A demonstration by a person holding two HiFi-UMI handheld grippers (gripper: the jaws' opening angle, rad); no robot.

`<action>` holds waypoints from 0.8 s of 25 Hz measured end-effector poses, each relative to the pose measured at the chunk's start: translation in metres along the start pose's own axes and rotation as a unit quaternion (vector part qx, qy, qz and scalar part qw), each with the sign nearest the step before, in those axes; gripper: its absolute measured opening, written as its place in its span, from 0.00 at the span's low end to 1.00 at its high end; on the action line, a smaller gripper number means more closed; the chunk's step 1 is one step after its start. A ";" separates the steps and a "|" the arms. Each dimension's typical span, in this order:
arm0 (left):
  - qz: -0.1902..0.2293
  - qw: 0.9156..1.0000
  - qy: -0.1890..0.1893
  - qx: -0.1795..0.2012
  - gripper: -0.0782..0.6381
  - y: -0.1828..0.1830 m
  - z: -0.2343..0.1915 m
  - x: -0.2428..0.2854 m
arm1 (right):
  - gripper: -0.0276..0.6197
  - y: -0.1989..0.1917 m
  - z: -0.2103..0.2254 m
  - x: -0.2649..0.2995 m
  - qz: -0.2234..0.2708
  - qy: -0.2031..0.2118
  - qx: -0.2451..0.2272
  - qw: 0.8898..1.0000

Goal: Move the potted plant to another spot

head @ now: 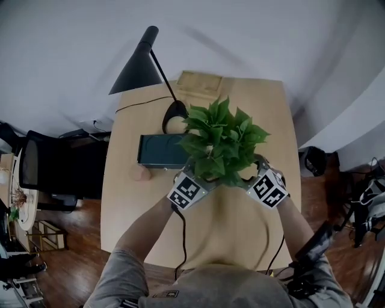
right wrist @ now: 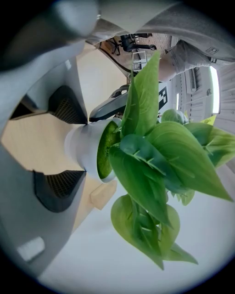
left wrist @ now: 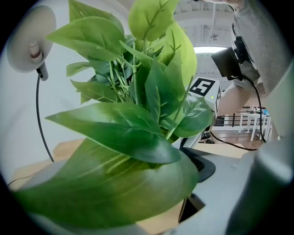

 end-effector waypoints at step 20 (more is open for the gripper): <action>-0.070 0.994 0.082 -0.020 0.66 -0.061 -0.046 0.070 | 0.53 -0.059 0.055 0.076 -0.043 0.005 -0.005 0.999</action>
Point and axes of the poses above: the fingertips, and each gripper's own axes: x forward along the fingers, z to its right, y out of its top, the point moved 4 cm from there along -x, backward along the fingers, and after that the axes turned 1 degree about y, right-handed, at the moved point
